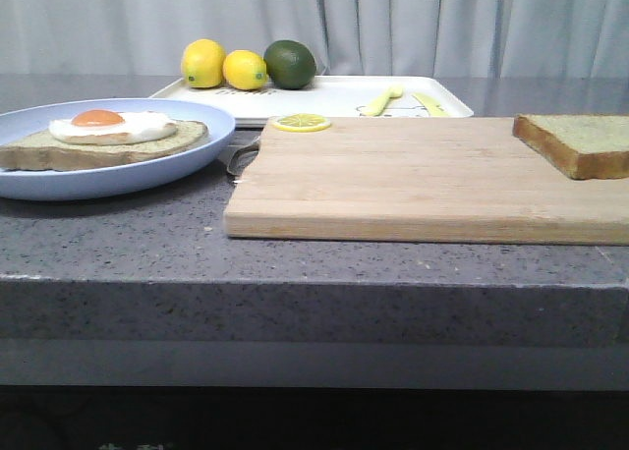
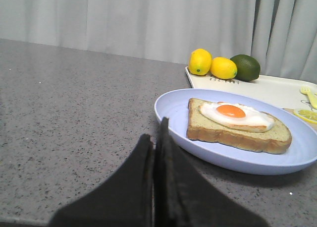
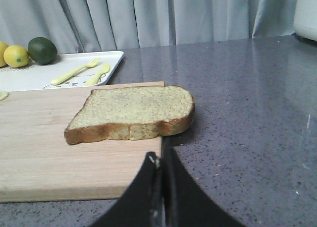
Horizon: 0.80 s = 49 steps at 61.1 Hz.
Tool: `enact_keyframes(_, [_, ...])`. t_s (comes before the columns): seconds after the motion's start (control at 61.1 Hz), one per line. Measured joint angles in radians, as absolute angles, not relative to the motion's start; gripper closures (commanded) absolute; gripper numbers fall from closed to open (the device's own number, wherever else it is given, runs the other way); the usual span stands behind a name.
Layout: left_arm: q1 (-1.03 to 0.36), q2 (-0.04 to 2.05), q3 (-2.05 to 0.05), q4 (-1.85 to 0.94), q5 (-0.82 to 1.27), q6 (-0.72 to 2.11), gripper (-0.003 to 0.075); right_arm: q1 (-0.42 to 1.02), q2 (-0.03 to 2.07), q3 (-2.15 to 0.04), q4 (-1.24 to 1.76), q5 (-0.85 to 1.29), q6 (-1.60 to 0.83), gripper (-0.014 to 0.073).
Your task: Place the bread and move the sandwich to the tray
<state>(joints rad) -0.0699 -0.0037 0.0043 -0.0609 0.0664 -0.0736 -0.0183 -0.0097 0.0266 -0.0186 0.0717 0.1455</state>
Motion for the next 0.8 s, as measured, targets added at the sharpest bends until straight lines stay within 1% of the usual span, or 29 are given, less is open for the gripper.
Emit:
enact_keyframes(0.557, [-0.070,-0.004,0.004,-0.061,0.066,-0.074,0.0741,-0.018,-0.010,0.027,-0.019,0.068,0.146,0.0664])
enact_keyframes(0.802, [-0.070,-0.004,-0.007,-0.061,0.006,-0.074,0.0741,-0.018,-0.010,0.027,-0.019,-0.020,0.146,0.0664])
